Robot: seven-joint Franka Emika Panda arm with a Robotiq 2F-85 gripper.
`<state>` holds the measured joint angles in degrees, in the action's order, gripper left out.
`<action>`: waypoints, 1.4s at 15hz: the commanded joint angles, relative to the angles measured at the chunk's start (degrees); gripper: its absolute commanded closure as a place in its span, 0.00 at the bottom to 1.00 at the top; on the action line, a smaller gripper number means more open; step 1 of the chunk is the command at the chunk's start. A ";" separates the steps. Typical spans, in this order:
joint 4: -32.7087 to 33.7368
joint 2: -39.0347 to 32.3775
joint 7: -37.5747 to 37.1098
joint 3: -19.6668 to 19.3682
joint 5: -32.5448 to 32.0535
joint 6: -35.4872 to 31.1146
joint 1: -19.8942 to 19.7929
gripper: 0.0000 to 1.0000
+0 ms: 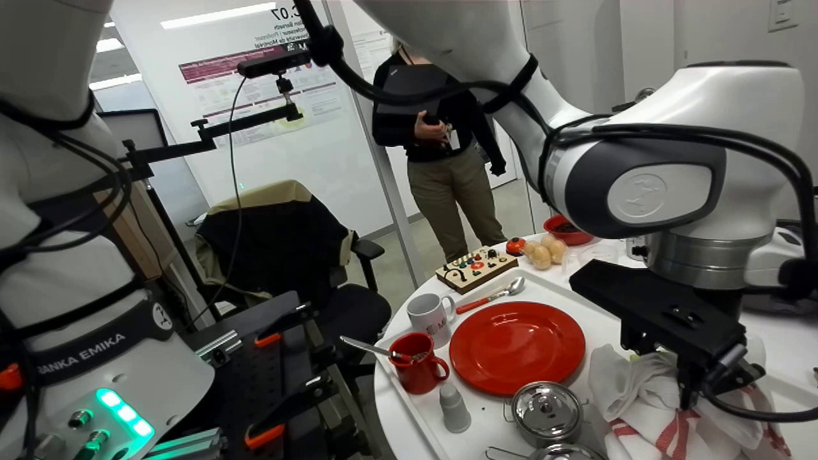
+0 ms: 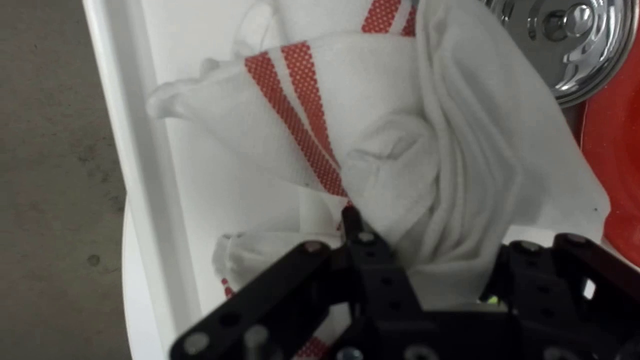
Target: Use the white towel to wipe the pan
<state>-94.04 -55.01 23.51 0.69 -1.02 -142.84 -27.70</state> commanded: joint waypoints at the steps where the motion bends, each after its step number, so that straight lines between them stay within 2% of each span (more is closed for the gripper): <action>1: 3.80 -1.70 -1.03 -0.98 1.85 3.34 0.72 0.66; 2: 4.11 -1.86 -1.01 -1.06 1.88 3.65 0.76 0.55; 3: 4.39 -2.00 -1.22 -1.12 1.98 4.00 0.81 0.50; 9: 4.72 -1.85 -1.47 -1.15 1.97 4.48 1.13 0.05; 10: 4.65 -1.80 -1.46 -1.15 1.92 4.38 1.21 0.01; 16: 3.50 -0.87 -0.96 -0.79 2.12 3.85 1.14 0.00; 21: -1.40 2.51 0.03 -0.87 0.97 1.06 2.08 0.00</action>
<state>-91.68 -55.49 22.59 0.29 -0.41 -140.44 -26.88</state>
